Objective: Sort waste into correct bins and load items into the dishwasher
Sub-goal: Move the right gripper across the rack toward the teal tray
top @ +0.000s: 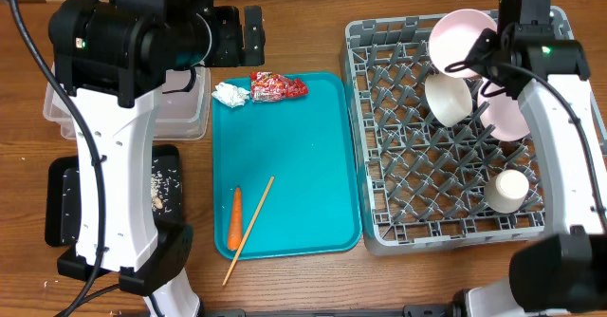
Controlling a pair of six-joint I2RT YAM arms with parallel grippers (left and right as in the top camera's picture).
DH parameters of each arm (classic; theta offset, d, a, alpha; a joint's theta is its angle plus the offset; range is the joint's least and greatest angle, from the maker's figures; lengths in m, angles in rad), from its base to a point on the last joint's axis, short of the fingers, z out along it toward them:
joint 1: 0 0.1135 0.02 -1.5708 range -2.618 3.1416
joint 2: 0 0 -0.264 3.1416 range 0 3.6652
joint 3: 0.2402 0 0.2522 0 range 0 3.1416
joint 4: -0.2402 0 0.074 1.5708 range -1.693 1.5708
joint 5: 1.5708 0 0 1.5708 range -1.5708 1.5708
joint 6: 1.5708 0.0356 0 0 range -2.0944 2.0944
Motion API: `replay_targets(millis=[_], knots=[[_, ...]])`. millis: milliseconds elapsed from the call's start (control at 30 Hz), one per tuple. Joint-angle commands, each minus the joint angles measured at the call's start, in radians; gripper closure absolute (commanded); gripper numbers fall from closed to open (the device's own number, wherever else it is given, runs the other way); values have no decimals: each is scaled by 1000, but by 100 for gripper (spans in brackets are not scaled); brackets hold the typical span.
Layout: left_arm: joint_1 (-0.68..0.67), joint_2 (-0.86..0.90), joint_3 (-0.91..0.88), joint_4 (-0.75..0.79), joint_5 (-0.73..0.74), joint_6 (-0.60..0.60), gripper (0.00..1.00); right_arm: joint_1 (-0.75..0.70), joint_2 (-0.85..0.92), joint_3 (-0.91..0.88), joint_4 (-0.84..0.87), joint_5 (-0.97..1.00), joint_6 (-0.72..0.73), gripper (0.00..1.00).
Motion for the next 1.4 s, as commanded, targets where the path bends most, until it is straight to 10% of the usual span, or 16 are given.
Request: replay_targets(millis=[0, 600, 1367], knots=[[2, -6, 5, -2, -11, 26, 0, 77, -44, 27, -35, 227, -36, 96], [2, -6, 5, -2, -11, 26, 0, 520, 190, -12, -223, 939, 36, 96], [2, -6, 5, -2, -11, 26, 0, 612, 332, -12, -259, 892, 21, 96]])
